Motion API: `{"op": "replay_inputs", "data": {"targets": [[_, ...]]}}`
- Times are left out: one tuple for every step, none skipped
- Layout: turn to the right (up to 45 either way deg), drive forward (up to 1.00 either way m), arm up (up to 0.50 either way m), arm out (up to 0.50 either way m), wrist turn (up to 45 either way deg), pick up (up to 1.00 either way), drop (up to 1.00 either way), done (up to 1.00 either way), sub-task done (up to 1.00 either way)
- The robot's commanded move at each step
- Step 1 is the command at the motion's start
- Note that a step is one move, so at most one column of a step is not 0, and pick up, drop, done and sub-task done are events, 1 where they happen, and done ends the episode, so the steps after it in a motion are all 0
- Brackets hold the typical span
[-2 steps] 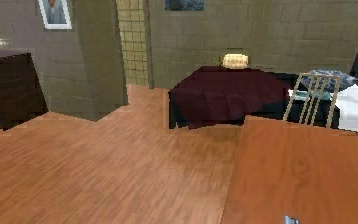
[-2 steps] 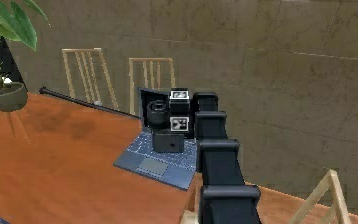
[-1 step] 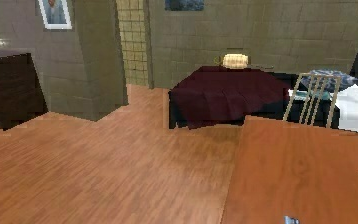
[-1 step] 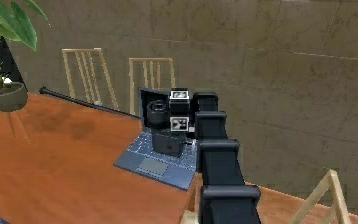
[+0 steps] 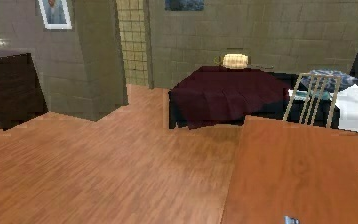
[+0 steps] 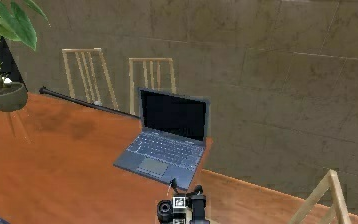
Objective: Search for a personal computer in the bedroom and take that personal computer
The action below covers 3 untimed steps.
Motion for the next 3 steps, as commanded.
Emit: {"op": "replay_inputs", "data": {"targets": [[0.0,0.00,0.00,0.00,0.0,1.00,0.00,0.00,0.00],[0.0,0.00,0.10,0.00,0.0,0.00,0.00,0.00,0.00],[0.0,0.00,0.00,0.00,0.0,0.00,0.00,1.00,0.00]]}}
